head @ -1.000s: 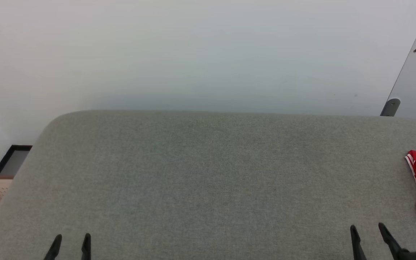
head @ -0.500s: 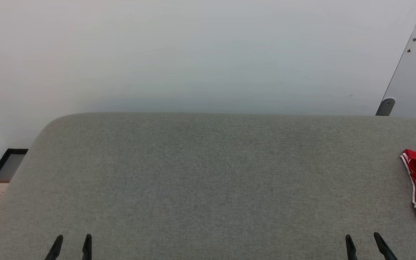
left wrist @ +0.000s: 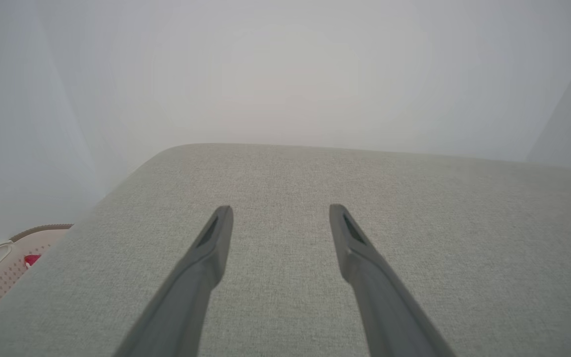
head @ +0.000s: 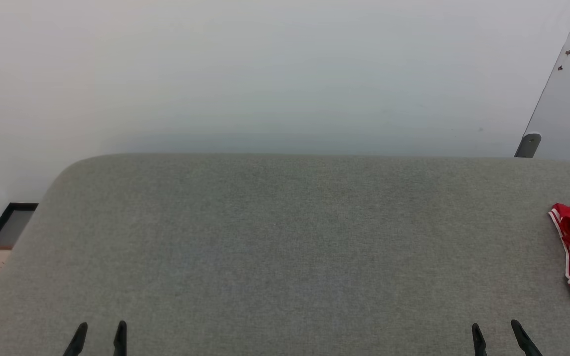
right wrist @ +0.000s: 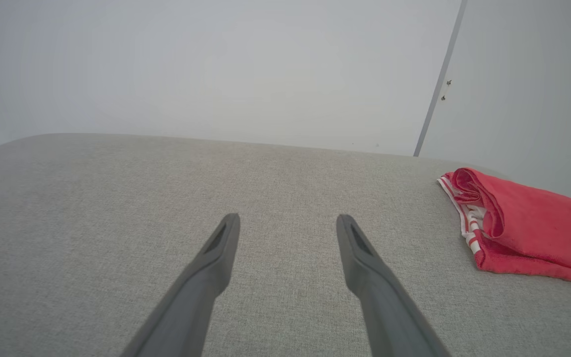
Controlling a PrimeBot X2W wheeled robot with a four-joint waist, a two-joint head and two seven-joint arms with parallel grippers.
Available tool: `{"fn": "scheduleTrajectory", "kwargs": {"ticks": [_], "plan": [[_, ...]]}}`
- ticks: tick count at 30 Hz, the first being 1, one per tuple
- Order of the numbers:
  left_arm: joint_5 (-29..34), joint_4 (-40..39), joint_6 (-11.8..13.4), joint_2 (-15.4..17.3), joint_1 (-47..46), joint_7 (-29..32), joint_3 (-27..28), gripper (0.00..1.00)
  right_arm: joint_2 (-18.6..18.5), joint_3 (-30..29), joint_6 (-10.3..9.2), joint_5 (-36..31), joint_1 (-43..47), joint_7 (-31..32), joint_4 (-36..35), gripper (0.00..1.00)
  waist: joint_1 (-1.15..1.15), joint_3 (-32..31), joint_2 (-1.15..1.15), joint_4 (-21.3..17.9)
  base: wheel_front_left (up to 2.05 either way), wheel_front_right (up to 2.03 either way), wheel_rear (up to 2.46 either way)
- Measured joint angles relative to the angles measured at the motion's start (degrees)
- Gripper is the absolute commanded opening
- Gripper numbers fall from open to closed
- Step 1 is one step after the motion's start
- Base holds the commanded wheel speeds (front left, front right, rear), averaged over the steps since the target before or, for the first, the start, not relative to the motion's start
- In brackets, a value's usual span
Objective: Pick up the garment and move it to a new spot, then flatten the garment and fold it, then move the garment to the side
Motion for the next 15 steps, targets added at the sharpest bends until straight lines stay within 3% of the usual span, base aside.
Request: {"fn": "scheduleTrajectory", "kwargs": {"ticks": [15], "plan": [[-0.88, 0.65, 0.00, -0.05, 0.40, 0.00, -0.70, 1.00, 0.03, 0.02, 0.00, -0.45, 0.00, 0.00, -0.47, 1.00, 0.00, 0.07, 0.00, 0.36, 0.00, 0.00, 0.00]]}}
